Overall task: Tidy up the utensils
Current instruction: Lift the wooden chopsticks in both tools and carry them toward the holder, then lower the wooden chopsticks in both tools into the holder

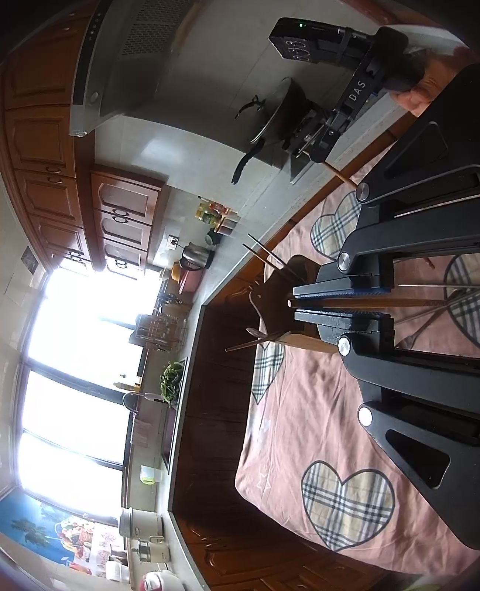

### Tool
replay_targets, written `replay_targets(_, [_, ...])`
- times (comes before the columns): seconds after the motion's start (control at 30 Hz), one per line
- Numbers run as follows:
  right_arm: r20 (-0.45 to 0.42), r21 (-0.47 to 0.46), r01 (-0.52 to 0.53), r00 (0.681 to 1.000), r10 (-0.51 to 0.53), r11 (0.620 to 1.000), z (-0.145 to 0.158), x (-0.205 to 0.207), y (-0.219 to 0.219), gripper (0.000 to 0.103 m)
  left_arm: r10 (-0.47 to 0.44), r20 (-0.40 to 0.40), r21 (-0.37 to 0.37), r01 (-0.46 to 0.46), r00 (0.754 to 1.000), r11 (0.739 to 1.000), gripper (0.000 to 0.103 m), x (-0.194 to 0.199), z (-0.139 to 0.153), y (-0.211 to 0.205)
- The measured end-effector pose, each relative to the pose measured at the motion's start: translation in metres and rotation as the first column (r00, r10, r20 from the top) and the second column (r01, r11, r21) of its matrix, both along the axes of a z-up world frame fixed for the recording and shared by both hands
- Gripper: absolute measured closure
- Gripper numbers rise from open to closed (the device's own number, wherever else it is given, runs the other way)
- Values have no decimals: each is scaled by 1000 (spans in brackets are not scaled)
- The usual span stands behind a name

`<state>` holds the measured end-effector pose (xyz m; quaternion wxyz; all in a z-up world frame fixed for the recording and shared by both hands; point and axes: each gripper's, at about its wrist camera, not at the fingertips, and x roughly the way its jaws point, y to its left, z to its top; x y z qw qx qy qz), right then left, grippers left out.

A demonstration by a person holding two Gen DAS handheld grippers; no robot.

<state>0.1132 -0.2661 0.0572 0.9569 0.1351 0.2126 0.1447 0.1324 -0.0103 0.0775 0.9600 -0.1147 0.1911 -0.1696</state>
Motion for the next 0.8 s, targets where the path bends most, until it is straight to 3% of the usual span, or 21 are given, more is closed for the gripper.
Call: replay_targets(0.8, [154,10,86,984,-86,996,50,58,-25,98,33,142,11,-35,989,999,99,70,48,-15])
